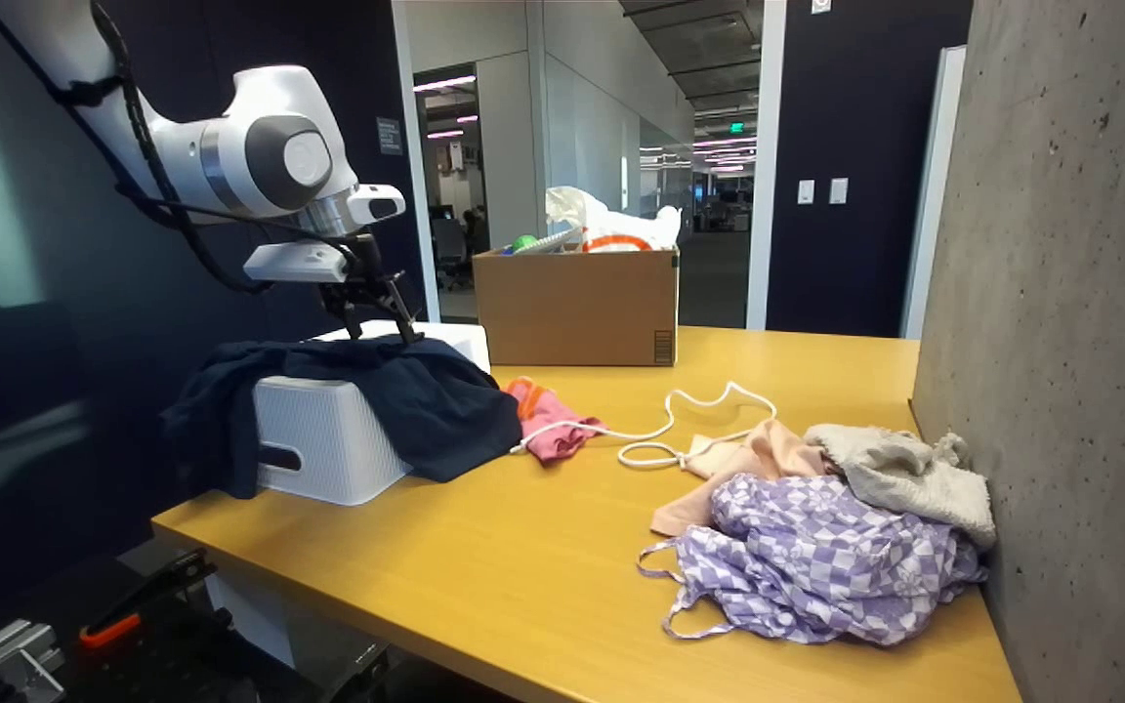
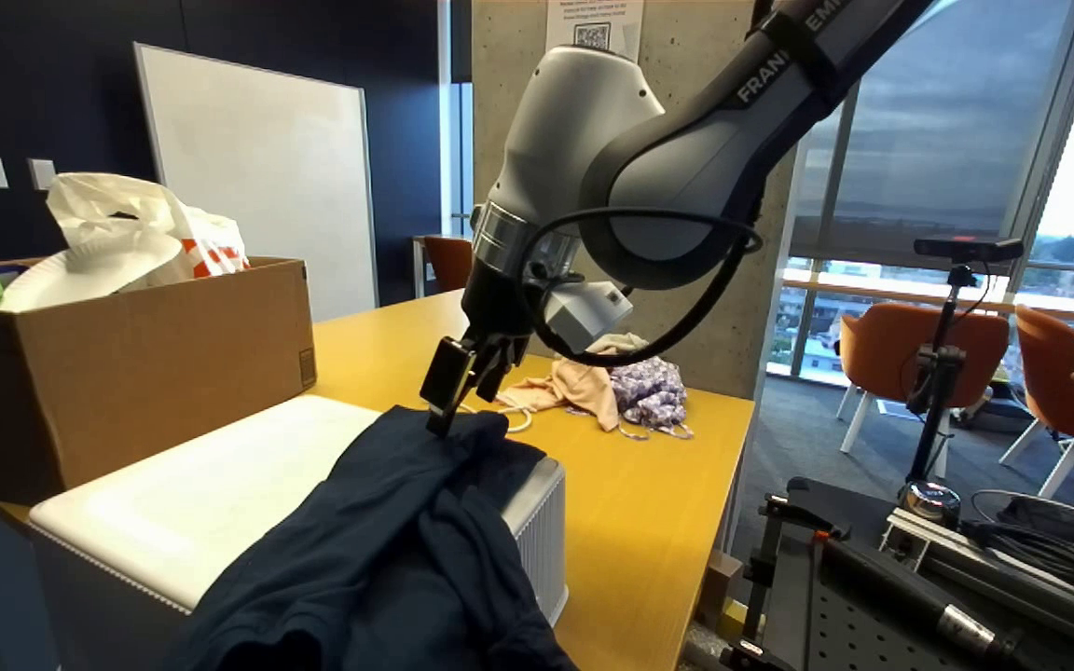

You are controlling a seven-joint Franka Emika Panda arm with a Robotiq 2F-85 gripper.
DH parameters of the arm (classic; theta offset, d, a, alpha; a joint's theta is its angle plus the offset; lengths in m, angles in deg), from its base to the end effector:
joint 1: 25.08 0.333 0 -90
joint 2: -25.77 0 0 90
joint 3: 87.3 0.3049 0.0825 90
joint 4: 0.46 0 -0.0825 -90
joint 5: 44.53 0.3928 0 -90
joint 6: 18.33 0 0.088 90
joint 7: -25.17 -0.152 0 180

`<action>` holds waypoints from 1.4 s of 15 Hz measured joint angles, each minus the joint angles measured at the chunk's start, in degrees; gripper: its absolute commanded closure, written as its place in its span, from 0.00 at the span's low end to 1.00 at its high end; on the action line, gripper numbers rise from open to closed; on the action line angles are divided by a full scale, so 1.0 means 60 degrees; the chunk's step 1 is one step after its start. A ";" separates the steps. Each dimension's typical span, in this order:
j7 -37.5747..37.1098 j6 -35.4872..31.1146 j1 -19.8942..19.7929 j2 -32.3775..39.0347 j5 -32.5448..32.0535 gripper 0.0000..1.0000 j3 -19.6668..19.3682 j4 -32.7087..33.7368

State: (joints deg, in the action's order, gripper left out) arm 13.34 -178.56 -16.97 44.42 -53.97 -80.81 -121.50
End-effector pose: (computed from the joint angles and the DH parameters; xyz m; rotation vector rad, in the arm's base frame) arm 0.6068 0.1631 0.2391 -3.0427 -0.2757 -0.5610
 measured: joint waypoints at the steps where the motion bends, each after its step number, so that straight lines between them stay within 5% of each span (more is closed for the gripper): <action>1: 0.0000 -0.0088 0.0107 0.0000 0.0135 0.00 0.0015 -0.0007; 9: 0.0154 -0.0465 0.0226 -0.0127 0.1551 0.00 0.0257 -0.0248; 21: 0.0158 -0.0537 -0.0164 -0.1284 0.1873 0.00 0.0145 -0.1635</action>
State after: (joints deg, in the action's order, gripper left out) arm 14.28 -181.78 -17.95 36.72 -42.73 -79.94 -131.31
